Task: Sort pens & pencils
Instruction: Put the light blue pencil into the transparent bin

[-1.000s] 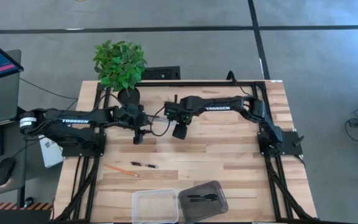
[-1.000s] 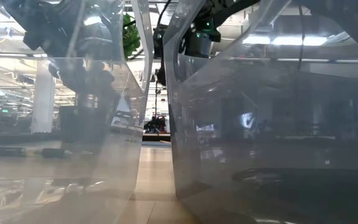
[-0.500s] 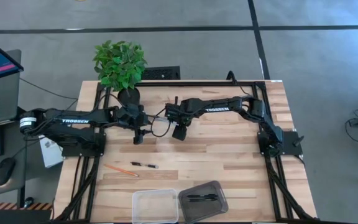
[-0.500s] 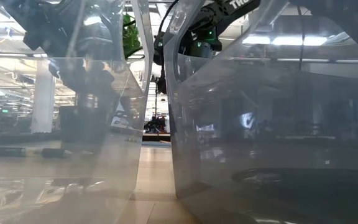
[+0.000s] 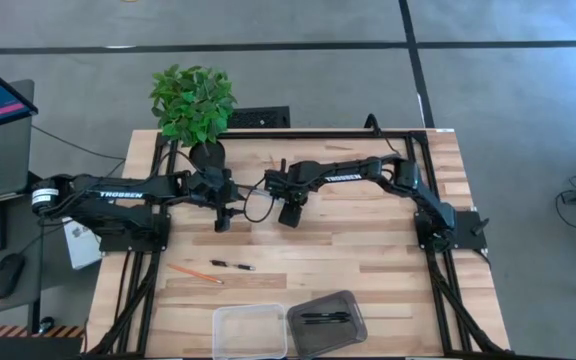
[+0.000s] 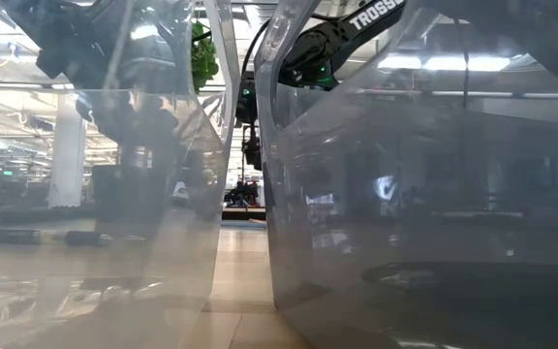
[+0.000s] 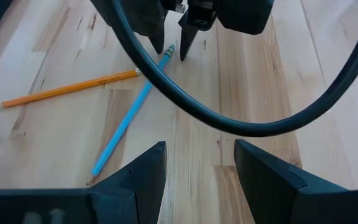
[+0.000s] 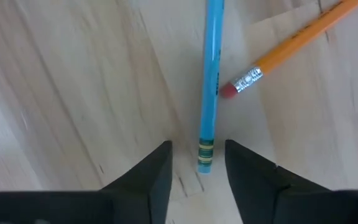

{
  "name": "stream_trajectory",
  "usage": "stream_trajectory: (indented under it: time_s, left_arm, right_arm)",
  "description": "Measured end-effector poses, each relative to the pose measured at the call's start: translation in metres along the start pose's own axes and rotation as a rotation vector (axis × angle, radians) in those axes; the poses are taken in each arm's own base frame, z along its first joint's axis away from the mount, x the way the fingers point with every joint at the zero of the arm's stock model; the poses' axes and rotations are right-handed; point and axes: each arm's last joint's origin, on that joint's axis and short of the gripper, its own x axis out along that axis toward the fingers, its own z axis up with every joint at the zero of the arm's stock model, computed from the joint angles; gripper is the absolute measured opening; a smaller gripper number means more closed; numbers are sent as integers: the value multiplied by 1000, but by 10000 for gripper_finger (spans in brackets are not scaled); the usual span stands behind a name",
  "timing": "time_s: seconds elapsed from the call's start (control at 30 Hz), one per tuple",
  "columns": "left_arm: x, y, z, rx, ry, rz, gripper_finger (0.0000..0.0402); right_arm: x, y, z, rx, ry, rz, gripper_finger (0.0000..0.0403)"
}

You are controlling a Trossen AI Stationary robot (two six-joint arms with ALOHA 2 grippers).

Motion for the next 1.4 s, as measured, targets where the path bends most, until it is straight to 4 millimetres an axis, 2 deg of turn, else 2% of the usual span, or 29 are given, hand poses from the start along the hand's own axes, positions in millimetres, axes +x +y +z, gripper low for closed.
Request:
stream_trajectory:
  time_s: [0.13, 0.4, 0.57, 0.87, 1.2, 1.4]
  left_arm:
    - [0, 0, 0, 0, 2, 10, 181]
    - [0, 0, -1, 0, 9, 19, 181]
    - [0, 0, -1, 0, 9, 19, 181]
    - [0, 0, -1, -16, 10, 18, 181]
    - [0, 0, -1, -52, 15, 17, 181]
    - [0, -1, -9, -84, 90, -9, 181]
  right_arm:
    - [0, 0, -1, 0, 9, -1, 130]
    - [17, 0, -4, -31, 71, -8, 67]
    - [18, 1, -4, -73, 78, -7, 28]
    - [18, 7, -5, -112, 77, -8, 37]
    - [18, 25, -7, -236, 75, -20, 32]
    - [18, 28, -7, -242, 72, -19, 32]
